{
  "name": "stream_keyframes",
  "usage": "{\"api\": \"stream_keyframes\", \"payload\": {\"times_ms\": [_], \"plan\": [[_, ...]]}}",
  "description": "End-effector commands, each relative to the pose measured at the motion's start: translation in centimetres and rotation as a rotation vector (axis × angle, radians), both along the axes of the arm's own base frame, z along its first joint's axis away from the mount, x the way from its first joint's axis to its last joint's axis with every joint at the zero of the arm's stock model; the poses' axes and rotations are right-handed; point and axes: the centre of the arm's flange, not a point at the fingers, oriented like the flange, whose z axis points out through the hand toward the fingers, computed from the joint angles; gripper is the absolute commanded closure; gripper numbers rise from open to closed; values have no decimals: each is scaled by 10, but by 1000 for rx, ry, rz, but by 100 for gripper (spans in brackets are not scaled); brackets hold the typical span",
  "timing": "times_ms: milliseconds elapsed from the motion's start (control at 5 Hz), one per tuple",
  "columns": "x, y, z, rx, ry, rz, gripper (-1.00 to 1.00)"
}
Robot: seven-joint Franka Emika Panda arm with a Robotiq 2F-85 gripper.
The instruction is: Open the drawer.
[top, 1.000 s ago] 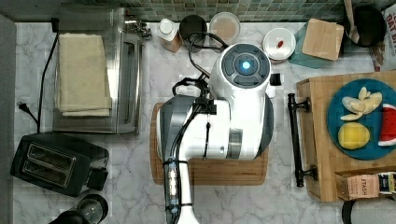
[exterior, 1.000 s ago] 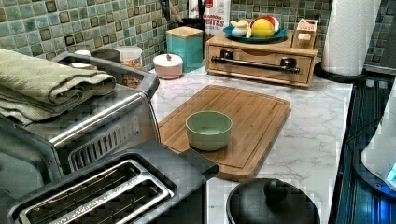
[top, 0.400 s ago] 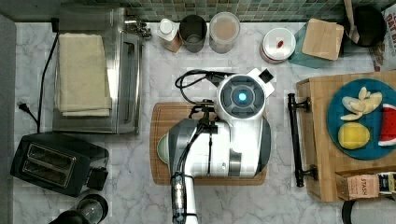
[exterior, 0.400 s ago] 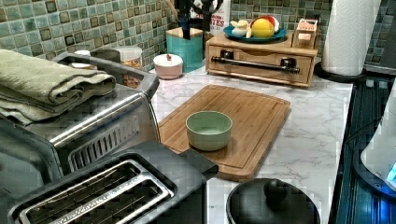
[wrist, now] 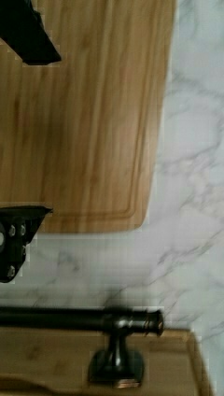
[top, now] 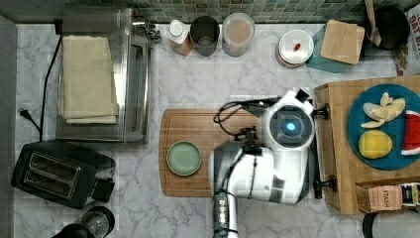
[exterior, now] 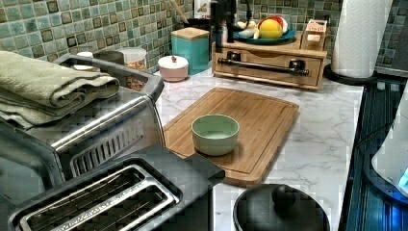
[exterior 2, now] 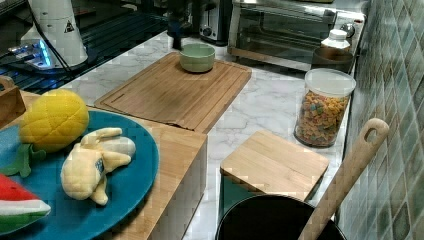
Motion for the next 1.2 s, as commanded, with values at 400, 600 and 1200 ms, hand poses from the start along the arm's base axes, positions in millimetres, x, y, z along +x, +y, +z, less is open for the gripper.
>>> {"api": "stream_keyframes", "payload": {"times_ms": [400,600,1200], "plan": [[-43,-112,-3,-42,-118,-5,-100],[-45,-105,-12,-48,-133,-20,-100],[-61,-142,-51,-24,-134,21,-100]]}}
